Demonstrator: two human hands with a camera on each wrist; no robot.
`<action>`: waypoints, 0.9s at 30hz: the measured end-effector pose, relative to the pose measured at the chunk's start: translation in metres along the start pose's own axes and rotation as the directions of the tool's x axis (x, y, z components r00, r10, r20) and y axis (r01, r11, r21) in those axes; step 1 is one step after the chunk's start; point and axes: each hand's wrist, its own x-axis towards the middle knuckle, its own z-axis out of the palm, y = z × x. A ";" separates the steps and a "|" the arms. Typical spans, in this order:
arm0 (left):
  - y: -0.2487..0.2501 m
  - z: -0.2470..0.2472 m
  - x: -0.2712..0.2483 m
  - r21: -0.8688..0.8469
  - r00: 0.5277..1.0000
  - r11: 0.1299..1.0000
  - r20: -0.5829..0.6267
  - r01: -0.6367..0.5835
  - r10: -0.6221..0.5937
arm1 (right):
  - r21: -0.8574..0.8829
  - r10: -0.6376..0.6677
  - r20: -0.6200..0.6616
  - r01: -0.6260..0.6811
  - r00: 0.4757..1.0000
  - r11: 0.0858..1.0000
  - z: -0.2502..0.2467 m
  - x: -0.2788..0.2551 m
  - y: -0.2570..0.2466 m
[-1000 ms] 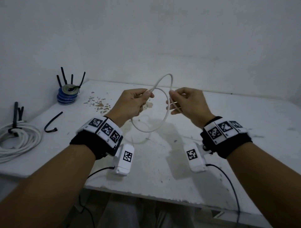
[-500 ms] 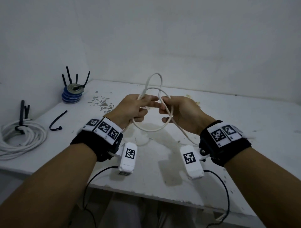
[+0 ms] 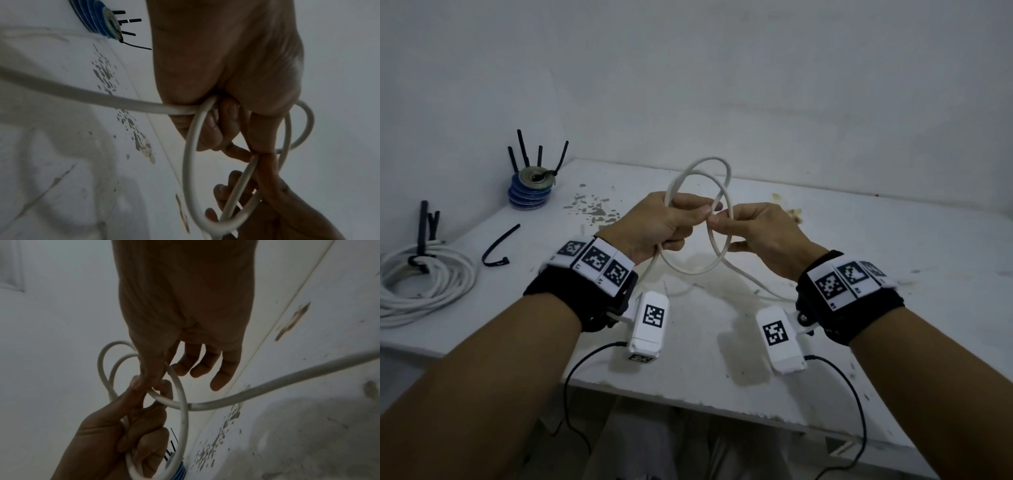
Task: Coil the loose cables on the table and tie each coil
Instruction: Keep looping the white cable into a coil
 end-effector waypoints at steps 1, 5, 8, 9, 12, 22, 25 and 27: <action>-0.002 0.001 0.000 0.018 1.000 1.000 -0.016 0.002 -0.002 | -0.015 0.015 0.003 -0.015 1.000 1.000 -0.001 0.000 0.001; -0.005 0.003 0.006 0.014 0.990 0.999 -0.138 0.036 -0.034 | -0.168 -0.069 -0.256 0.026 0.964 0.985 -0.001 0.003 0.009; -0.003 0.008 0.010 -0.144 0.987 0.987 -0.129 0.074 -0.093 | -0.498 -0.444 -0.427 0.205 0.788 0.843 -0.002 0.008 0.020; -0.002 0.009 0.010 -0.194 0.988 0.978 -0.121 0.073 -0.098 | -0.605 -0.560 -0.368 0.267 0.742 0.750 -0.002 0.009 0.023; 0.000 0.011 0.013 -0.246 0.987 0.969 -0.150 0.026 -0.065 | -0.714 -0.581 -0.080 0.360 0.810 0.600 0.002 0.008 0.025; -0.007 0.000 0.018 0.010 0.924 1.000 -0.383 0.014 -0.009 | -0.094 -0.072 -0.094 0.063 0.993 0.994 -0.005 0.005 0.003; -0.012 -0.019 0.014 0.296 0.884 0.955 -0.454 0.033 0.110 | 0.322 0.069 -0.246 0.015 0.967 0.947 -0.031 0.008 -0.001; -0.016 -0.034 0.009 0.445 0.887 0.895 -0.428 0.039 0.175 | 0.333 0.096 -0.333 0.022 0.938 0.943 -0.051 0.007 0.002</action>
